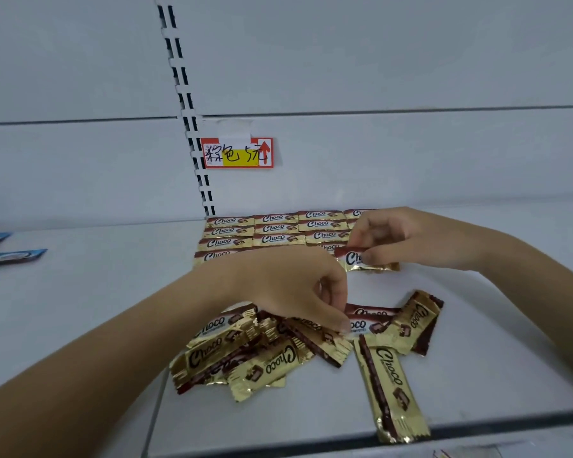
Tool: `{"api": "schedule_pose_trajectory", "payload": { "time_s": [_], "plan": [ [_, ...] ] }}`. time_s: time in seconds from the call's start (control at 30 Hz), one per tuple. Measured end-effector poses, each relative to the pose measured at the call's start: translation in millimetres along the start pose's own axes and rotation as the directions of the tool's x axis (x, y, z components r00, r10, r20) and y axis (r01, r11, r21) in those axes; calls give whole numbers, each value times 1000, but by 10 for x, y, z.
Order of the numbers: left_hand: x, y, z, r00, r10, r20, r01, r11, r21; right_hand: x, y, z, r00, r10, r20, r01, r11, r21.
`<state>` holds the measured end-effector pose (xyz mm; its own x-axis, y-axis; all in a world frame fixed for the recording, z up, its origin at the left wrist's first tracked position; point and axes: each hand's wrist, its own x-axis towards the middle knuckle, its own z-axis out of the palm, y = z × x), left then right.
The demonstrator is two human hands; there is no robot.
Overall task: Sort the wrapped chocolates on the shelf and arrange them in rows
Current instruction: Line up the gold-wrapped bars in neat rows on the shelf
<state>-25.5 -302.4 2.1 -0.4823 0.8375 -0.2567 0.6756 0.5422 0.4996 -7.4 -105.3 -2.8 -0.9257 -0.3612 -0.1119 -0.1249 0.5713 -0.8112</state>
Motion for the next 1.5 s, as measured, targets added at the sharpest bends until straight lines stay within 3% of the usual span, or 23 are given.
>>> {"api": "schedule_pose_trajectory", "payload": {
  "time_s": [0.17,0.3,0.57,0.73,0.9,1.1,1.5],
  "plan": [
    [-52,-16,-131,1000,3,26,2,982,-189,23,19,-8,994,-13,-109,15,1000,20],
    [-163,-197,-377,998,28,-62,-40,977,-208,26,12,4,979,-8,-204,10,1000,7],
    [-592,-783,-597,980,-140,-142,133,990,-56,124,-231,304,973,-128,-194,101,985,-142],
    [-663,-833,-469,960,-236,-148,249,965,81,272,-416,552,975,-204,-89,155,909,-387],
    [-671,-826,-399,961,-169,-218,214,954,208,459,-429,595,972,-227,-65,160,833,-530],
    [-719,-917,-238,961,29,-277,53,957,285,438,-406,642,971,-240,15,200,766,-611],
    [-719,-941,-94,913,17,-408,132,933,334,421,-383,747,962,-264,-73,163,767,-621]
  ]
}}
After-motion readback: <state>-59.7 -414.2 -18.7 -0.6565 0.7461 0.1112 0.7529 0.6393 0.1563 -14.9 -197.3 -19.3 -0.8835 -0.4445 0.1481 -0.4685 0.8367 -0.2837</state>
